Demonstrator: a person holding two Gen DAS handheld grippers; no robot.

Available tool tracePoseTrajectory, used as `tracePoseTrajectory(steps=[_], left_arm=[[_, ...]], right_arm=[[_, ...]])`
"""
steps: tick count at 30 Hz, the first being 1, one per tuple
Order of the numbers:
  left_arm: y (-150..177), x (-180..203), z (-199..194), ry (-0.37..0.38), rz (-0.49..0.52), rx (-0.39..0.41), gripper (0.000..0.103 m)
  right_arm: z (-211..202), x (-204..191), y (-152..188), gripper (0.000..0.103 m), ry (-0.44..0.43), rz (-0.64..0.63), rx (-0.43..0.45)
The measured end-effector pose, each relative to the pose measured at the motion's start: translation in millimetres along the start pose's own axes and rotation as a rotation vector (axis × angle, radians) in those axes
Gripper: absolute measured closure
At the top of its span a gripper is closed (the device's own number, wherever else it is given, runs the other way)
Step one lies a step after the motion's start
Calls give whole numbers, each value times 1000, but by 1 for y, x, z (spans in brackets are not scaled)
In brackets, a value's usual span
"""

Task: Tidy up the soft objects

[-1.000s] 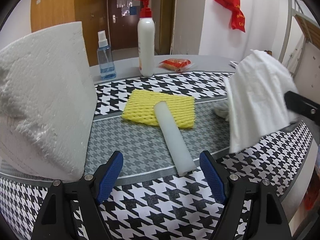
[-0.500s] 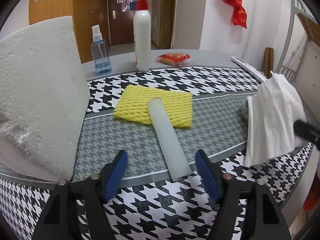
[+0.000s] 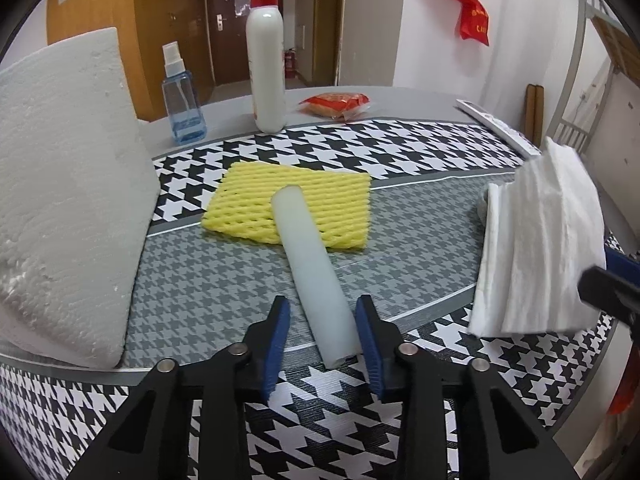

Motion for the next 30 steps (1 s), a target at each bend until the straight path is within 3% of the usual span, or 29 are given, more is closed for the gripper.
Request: tracePoseTrajectory(steps=[7, 12, 30], left_arm=[[-1, 4, 1, 7, 7, 1, 76], [-3, 3, -3, 19, 8, 24, 90], [11, -33, -36, 17, -27, 115, 90]], right_arm=[[-7, -3, -2, 42, 6, -12, 23], [-6, -4, -1, 41, 13, -12, 18], [36, -53, -8, 41, -106, -91, -79]])
Point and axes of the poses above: each gripper's, at about its wrist camera, not at the fingertips, and z roughly the way its jaws point, x to its right, y to its underside, the point moved 3 cm from there along z, roughly the way its jaws point, and after that the axes turned 7 degrees about -x, right-handed, at the moved point
